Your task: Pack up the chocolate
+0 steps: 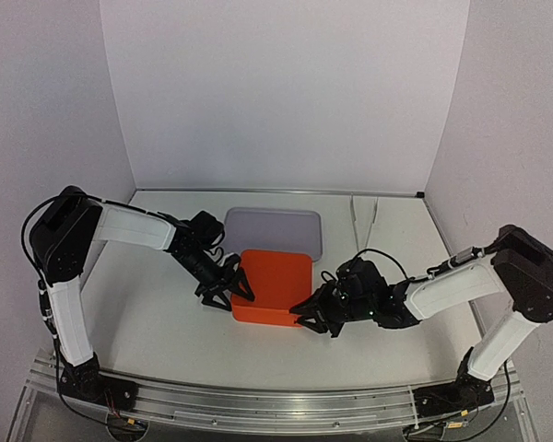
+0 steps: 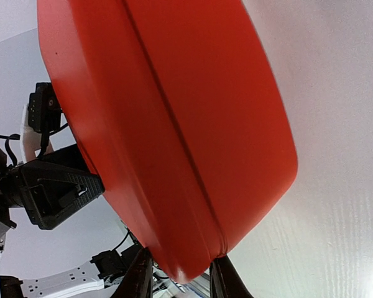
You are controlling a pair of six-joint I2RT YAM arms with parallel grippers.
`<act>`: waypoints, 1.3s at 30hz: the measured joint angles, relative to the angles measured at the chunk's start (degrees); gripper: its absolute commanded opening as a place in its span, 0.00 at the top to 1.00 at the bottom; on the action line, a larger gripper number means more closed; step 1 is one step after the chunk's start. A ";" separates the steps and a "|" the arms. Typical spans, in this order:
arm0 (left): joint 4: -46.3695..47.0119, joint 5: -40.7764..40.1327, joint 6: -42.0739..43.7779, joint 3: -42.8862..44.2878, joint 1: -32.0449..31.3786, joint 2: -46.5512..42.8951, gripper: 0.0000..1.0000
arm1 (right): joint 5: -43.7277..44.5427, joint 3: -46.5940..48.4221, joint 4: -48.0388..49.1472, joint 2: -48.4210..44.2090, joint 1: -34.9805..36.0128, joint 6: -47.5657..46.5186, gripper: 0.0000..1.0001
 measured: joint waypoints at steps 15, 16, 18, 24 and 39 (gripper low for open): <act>5.17 2.58 -1.06 1.94 -2.03 2.70 0.36 | 2.81 8.91 -24.69 -1.42 0.87 -18.95 0.94; 5.13 2.63 -1.07 2.07 -2.03 2.77 0.37 | 3.02 10.10 -28.16 -2.37 0.86 -20.95 0.96; 5.12 2.66 -1.09 2.15 -2.03 2.83 0.37 | 3.17 11.94 -33.00 -4.93 0.78 -24.33 0.99; 5.04 2.56 -1.09 2.41 -2.03 2.86 0.36 | 4.76 16.89 -40.53 -10.65 0.76 -33.41 1.00; 5.16 2.29 -1.29 2.40 -2.10 2.82 0.36 | 12.39 18.33 -47.91 -7.33 0.66 -36.18 1.00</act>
